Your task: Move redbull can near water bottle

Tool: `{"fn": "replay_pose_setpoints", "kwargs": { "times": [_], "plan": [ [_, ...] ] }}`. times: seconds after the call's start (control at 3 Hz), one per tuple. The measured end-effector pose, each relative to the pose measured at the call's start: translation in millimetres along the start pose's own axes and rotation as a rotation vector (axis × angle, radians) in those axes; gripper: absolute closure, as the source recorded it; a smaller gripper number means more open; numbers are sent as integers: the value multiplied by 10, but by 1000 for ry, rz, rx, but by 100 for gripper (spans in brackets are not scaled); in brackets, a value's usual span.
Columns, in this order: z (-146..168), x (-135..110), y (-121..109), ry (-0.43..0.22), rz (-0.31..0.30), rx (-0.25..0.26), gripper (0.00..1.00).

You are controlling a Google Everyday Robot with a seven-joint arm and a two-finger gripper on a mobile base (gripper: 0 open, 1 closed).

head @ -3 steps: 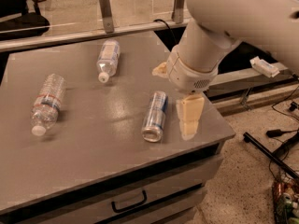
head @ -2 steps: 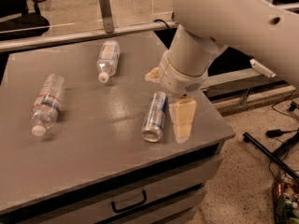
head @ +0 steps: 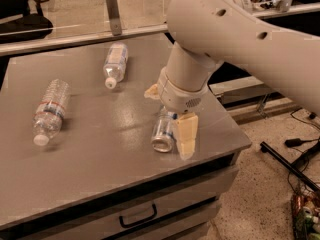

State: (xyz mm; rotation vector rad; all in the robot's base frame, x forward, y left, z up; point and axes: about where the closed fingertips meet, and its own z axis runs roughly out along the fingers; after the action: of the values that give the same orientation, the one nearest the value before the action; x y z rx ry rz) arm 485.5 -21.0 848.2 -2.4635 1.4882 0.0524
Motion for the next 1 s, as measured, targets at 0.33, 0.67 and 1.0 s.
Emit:
{"fn": "replay_pose_setpoints", "kwargs": {
  "times": [0.33, 0.67, 1.0],
  "plan": [
    [57, -53, 14, -15, -26, -6, 16],
    [85, -84, 25, -33, -36, -10, 41],
    [71, -98, 32, -53, -38, -7, 61]
  ]
}}
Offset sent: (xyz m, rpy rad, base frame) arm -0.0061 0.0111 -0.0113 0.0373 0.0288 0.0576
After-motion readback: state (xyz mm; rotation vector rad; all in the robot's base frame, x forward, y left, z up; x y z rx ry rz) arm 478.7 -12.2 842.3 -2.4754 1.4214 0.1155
